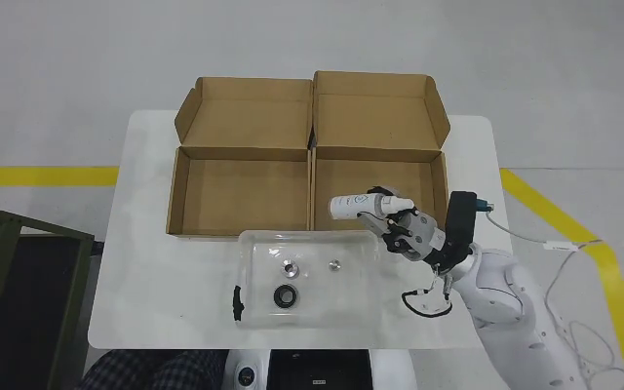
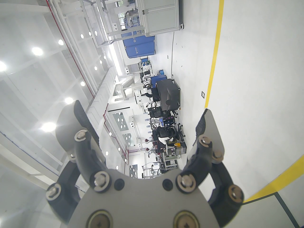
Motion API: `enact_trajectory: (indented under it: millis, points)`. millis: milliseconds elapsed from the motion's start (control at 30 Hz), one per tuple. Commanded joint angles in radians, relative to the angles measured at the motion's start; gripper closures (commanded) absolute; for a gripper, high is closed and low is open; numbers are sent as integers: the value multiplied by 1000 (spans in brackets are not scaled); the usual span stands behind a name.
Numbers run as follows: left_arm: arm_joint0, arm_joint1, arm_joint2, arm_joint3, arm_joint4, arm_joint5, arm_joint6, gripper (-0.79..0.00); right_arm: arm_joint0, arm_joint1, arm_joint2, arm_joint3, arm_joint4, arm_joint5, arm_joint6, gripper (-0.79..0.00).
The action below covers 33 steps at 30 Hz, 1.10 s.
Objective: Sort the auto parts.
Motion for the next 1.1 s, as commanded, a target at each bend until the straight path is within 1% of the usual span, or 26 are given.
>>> enact_trajectory:
  millis: [0,133,233,400,633,767,867,1067]
  points:
    - [0,0,0,0,0,0,0,-785,0,0,0,0,0,0,0,0]
    - [0,0,0,0,0,0,0,-785,0,0,0,0,0,0,0,0]
    - [0,0,0,0,0,0,0,-785,12,-2,-14,4,-22,43,32,0]
    - [0,0,0,0,0,0,0,-785,75,-9,-60,39,-85,118,90,0]
    - [0,0,0,0,0,0,0,-785,171,-24,-126,115,-171,205,121,0]
    - [0,0,0,0,0,0,0,-785,222,-34,-171,162,-266,281,141,0]
    - [0,0,0,0,0,0,0,-785,262,-45,-208,200,-295,341,158,0]
    - [0,0,0,0,0,0,0,-785,344,-66,-268,282,-318,405,186,0]
